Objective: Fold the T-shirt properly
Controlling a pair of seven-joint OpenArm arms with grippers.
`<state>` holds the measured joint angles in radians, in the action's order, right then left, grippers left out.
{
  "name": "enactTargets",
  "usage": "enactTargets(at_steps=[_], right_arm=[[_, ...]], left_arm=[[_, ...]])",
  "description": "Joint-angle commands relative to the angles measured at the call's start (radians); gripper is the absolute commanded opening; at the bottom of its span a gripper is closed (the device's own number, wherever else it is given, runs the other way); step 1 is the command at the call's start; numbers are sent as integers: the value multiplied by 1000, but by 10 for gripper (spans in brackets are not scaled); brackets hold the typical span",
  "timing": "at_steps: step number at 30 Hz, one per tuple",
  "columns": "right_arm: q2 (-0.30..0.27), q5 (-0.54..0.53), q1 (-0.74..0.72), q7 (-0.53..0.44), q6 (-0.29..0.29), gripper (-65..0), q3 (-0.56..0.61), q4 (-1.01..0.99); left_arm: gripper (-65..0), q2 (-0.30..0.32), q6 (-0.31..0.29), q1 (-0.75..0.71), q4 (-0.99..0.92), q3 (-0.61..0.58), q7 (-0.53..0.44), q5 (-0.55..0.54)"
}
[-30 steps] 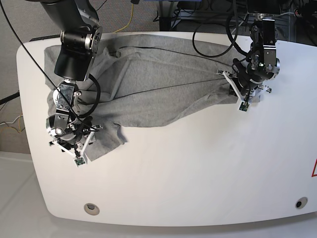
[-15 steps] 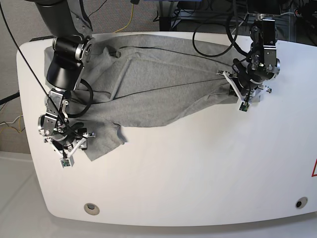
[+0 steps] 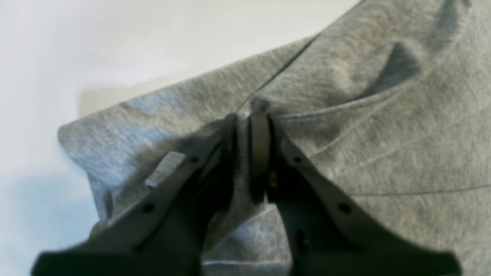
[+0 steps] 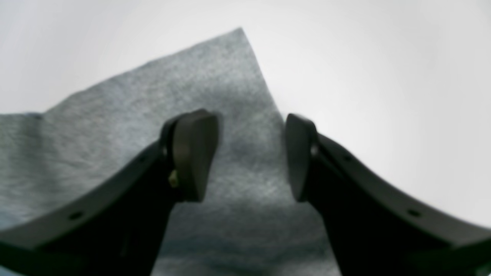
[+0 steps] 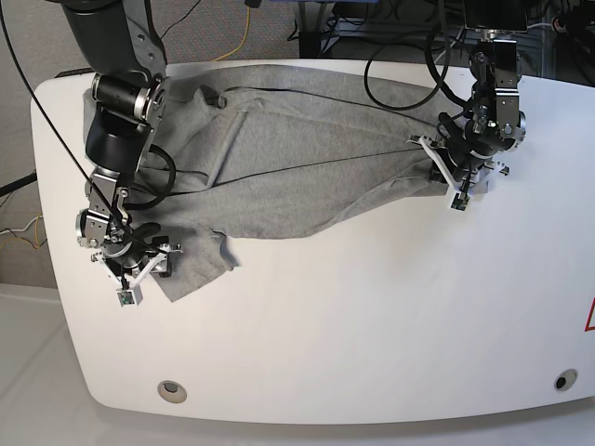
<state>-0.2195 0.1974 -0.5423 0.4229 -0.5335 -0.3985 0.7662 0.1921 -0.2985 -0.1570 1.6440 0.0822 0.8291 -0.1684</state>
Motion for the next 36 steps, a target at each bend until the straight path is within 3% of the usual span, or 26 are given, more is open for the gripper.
enactTargets(at_steps=[1,19,36], right_arm=[[-18,-9,-31,-49,2,-340,0,-3],[-53,-9,-22,-75,2,-340,0,-6],[-16,-17,66,-104,2,-340,0,-4]], left_arm=[[-618,5,2,3,3,1,16,10],[-618,5,2,3,3,0,16,10],[-618,5,2,0,8,0,16,10]])
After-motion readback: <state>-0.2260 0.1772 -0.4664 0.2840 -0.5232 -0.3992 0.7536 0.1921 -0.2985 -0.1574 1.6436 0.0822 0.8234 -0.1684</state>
